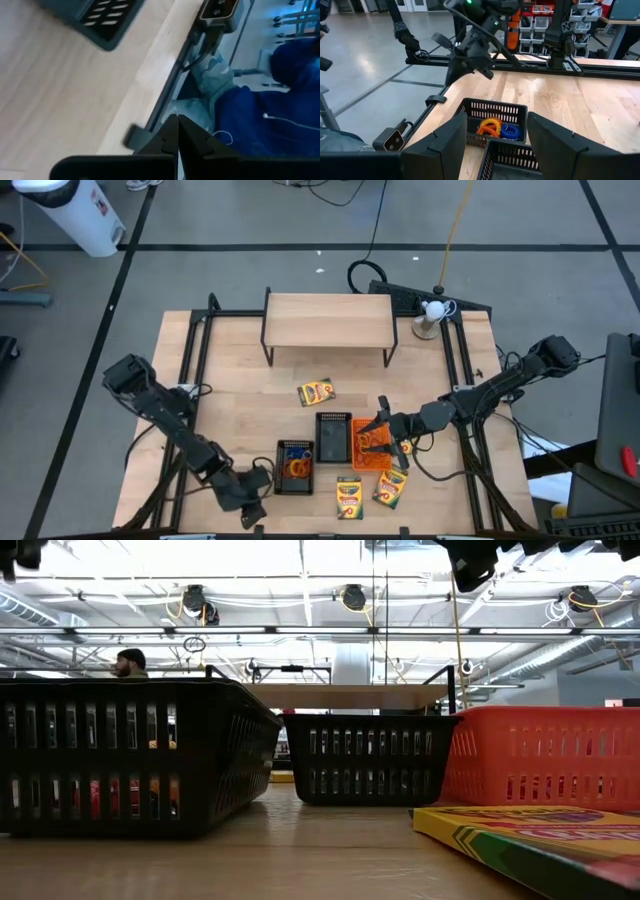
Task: Pick & Place Office Desk Supplies
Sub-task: Adjust the left black bin
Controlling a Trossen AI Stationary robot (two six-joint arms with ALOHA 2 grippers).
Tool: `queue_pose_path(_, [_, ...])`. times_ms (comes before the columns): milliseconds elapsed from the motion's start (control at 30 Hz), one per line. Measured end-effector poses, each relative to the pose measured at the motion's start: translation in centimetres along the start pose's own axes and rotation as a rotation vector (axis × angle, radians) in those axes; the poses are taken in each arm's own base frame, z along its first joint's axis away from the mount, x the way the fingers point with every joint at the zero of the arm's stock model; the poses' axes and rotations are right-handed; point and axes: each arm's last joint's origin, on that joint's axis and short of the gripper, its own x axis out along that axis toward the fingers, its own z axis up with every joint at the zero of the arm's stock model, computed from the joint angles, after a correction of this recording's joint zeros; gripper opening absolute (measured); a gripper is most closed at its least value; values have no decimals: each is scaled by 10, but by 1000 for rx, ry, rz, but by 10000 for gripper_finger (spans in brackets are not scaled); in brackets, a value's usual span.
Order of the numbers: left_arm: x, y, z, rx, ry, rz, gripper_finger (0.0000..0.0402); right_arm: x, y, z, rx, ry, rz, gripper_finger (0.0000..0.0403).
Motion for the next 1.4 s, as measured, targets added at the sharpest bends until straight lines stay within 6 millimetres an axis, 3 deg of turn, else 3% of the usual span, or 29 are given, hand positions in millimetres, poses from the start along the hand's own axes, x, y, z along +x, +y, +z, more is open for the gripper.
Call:
queue_pose_path(433, [33, -41, 30, 78, -33, 203, 0, 0, 0, 0, 1, -4, 0, 196])
queue_pose_path(733, [57, -53, 54, 38, 8, 186, 0, 0, 0, 0, 18, -4, 0, 196])
queue_pose_path(1133, [62, -46, 75, 18, -31, 230, 0, 0, 0, 0, 23, -3, 3, 196])
queue_pose_path(1400, [59, -36, 78, 23, -4, 329, 0, 0, 0, 0, 23, -3, 4, 196])
